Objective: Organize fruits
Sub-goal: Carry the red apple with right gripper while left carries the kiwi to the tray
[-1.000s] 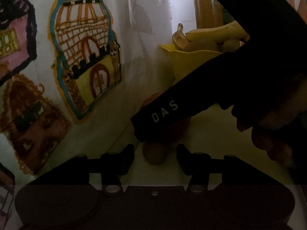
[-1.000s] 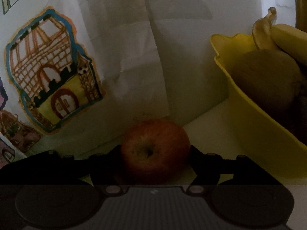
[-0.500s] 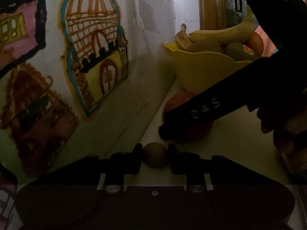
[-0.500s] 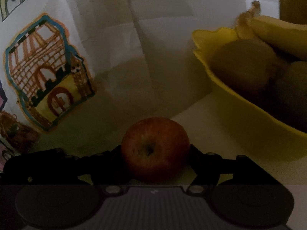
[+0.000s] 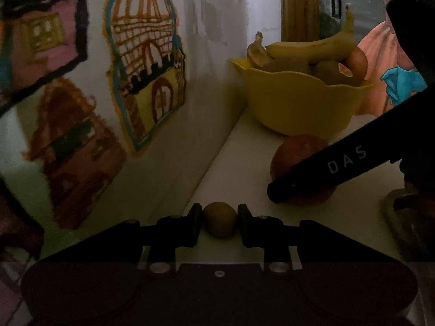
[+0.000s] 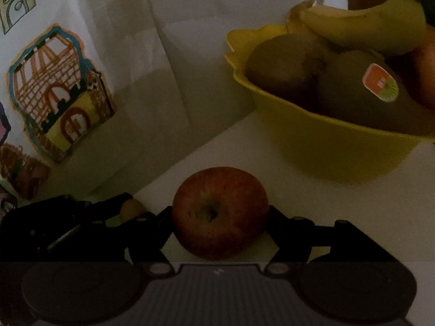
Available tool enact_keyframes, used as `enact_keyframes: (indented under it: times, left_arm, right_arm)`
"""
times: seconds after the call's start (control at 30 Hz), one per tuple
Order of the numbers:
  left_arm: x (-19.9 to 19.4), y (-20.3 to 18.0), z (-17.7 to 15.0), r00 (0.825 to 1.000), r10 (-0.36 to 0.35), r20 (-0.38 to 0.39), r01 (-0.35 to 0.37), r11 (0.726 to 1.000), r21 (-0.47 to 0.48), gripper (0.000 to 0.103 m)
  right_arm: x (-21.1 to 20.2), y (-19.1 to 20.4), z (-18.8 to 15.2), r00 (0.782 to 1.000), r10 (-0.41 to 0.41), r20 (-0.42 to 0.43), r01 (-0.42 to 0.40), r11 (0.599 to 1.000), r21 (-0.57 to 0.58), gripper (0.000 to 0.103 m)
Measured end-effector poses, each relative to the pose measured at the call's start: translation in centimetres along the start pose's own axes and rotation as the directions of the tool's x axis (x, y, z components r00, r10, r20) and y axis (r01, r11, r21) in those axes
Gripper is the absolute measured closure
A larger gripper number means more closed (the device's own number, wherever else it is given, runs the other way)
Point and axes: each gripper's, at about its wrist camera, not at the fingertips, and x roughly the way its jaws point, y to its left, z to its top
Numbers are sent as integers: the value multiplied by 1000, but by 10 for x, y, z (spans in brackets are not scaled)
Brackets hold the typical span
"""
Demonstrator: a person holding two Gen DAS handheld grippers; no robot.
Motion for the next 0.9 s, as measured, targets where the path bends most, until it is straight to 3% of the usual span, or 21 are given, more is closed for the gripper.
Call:
enact_keyframes:
  times: [0.4,0.9]
  left_arm:
    - [-44,9,-23,993,-118,17,119,991,-59,73]
    - [-99,-12,-32,983,-175,48,178,982,-68,73]
  right_arm:
    - [-36,36,-41,1000,-7,-21,8,999,34,28]
    - [-146,60,-86,999,-9,47,7,999,49,28]
